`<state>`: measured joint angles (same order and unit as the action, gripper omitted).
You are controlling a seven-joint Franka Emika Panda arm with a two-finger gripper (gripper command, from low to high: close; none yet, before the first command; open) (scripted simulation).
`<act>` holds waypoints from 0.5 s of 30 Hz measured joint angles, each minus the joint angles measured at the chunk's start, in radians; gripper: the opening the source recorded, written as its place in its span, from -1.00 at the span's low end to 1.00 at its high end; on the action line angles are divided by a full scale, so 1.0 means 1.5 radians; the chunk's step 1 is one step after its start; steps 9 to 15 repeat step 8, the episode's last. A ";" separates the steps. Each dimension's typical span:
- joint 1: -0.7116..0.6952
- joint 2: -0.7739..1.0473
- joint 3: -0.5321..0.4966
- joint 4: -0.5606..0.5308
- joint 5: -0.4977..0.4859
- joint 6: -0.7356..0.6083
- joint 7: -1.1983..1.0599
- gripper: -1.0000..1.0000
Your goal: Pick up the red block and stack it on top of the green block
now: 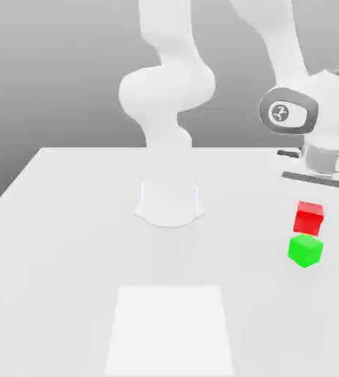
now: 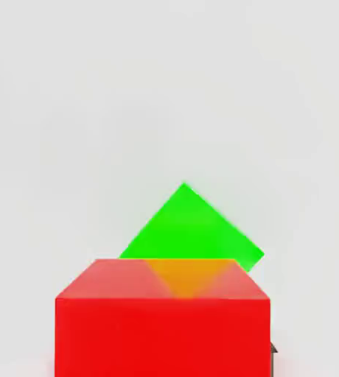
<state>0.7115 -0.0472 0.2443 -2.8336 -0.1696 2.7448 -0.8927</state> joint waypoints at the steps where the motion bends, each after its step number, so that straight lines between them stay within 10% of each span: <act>1: -0.003 0.010 -0.001 0.001 -0.014 0.006 0.010 -1.00; 15: -0.007 0.065 -0.003 0.003 -0.048 0.059 0.035 -1.00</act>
